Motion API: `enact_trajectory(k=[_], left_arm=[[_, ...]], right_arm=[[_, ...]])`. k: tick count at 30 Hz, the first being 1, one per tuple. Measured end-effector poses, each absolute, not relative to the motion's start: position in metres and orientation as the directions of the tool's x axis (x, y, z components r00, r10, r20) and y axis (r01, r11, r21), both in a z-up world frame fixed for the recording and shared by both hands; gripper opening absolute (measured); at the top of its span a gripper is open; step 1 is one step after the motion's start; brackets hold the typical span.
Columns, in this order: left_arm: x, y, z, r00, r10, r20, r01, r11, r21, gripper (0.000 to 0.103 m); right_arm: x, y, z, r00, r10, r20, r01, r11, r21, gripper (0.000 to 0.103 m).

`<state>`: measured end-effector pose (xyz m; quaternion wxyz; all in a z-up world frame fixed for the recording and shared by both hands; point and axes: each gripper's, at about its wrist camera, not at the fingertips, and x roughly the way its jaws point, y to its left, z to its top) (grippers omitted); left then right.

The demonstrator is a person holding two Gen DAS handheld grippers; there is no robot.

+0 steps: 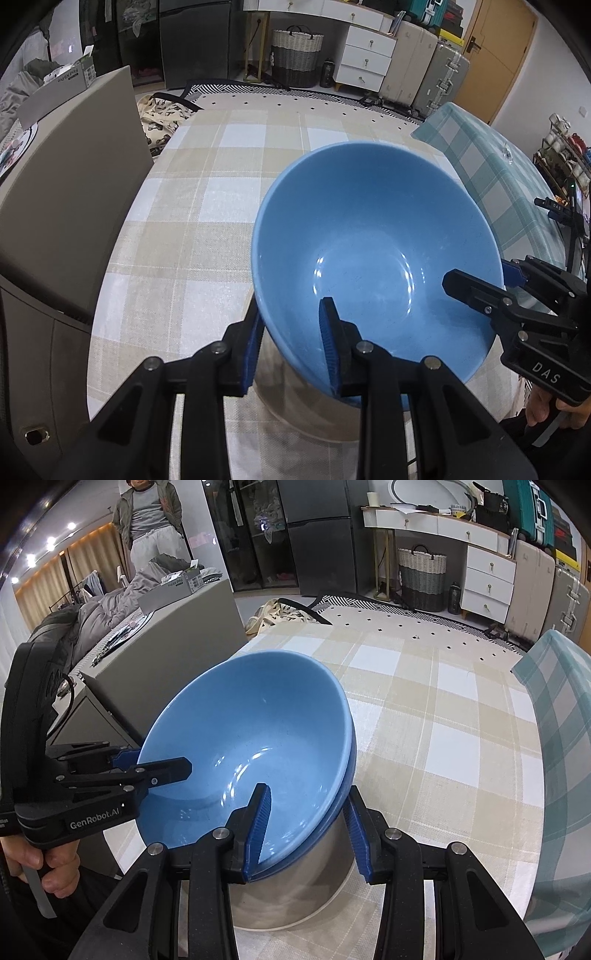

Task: Organize plates and bowls
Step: 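Lift the bowl stack with both grippers and carry it over the cream plates, then lower the bowl stack onto the cream plates and open both grippers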

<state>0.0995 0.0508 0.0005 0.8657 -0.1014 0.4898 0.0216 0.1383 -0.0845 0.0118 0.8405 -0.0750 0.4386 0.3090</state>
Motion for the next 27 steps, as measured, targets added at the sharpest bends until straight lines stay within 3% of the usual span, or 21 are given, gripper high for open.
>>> enact_trajectory(k=[17,27], left_arm=[[0.1003,0.0516,0.0023,0.531,-0.067,-0.845,-0.127,0.979,-0.158,0.028],[0.1016,0.0507,0.0024,0.534,-0.065,-0.843,-0.112,0.983,-0.147,0.034]], right_arm=[[0.1444,-0.0856,0.004,0.423,0.455,-0.783,-0.581,0.8,0.151,0.043],[0.1449,-0.0838,0.002,0.417,0.458,-0.785,-0.597,0.789,0.143,0.047]])
